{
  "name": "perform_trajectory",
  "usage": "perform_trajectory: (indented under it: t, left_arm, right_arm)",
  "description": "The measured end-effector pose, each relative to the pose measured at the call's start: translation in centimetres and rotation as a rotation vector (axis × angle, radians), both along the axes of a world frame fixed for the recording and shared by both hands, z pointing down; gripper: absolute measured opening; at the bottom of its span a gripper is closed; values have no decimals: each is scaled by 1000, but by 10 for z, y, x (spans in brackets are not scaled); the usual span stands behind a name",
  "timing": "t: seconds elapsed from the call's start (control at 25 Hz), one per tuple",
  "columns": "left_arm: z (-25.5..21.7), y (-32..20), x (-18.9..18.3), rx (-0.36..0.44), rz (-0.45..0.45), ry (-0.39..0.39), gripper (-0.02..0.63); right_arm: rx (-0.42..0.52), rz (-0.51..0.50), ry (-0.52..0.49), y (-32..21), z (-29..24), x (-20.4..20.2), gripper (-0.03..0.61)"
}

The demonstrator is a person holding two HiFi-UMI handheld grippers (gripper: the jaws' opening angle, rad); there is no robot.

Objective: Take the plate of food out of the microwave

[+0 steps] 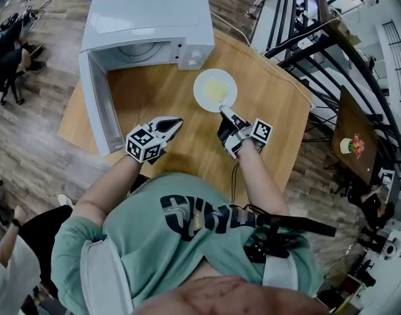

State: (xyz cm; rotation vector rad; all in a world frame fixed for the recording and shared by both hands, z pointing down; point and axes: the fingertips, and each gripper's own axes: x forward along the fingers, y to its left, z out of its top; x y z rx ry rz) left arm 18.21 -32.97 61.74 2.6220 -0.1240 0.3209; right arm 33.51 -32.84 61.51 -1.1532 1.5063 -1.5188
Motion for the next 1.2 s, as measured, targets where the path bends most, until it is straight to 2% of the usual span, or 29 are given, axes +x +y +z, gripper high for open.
perform_trajectory:
  t: [0.24, 0.72, 0.96, 1.2]
  left_arm:
    - [-10, 11, 26, 4, 50, 6, 2]
    - [-26, 40, 98, 26, 160, 4, 2]
    - [-22, 59, 132, 23, 186, -20, 2]
    - [-12, 86, 166, 14, 211, -41, 2]
  right_arm:
    - [8, 63, 0, 22, -4, 31, 20]
    - [-7, 224, 19, 81, 7, 124, 20]
    - [-27, 284, 4, 109, 14, 173, 20]
    - [-65, 302, 36, 134, 33, 225, 20]
